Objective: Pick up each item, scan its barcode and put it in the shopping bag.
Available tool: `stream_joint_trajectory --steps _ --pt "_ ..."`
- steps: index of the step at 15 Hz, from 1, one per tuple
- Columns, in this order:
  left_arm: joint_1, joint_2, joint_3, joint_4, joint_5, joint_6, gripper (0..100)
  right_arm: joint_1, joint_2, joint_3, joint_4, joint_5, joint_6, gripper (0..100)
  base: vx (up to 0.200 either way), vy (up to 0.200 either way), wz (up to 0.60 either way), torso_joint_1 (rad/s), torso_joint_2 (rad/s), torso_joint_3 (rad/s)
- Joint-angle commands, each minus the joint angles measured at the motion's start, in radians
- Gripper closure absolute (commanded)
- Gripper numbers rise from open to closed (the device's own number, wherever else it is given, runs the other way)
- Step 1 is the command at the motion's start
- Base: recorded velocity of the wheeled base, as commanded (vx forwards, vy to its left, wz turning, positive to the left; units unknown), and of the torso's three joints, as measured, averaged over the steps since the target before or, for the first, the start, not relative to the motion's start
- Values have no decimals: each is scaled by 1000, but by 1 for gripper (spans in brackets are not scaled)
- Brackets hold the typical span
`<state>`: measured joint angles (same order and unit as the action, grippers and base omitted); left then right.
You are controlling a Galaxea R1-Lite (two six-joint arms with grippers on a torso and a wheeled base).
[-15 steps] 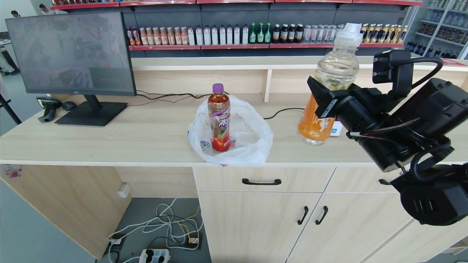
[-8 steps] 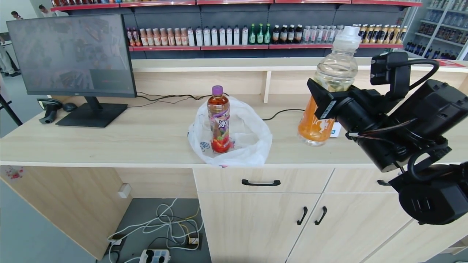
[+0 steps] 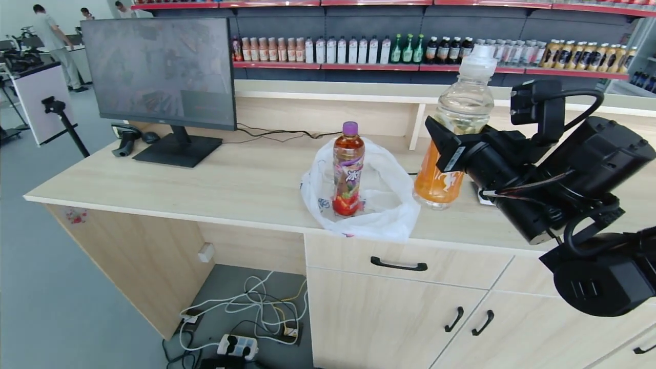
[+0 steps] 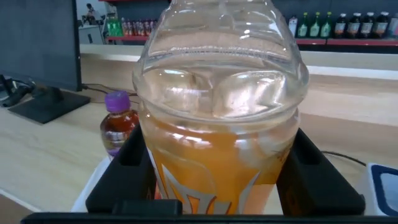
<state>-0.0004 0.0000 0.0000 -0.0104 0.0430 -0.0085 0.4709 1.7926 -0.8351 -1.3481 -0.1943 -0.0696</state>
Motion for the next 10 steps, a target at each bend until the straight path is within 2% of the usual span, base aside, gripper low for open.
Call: stream_joint_trajectory --steps 1,10 --pt "0 0 0 0 0 -1 100 -3 2 -1 0 -1 -1 100 0 0 600 7 2 2" --pt "0 0 0 -5 0 -1 100 -109 48 -25 0 76 -12 100 0 0 0 0 0 0"
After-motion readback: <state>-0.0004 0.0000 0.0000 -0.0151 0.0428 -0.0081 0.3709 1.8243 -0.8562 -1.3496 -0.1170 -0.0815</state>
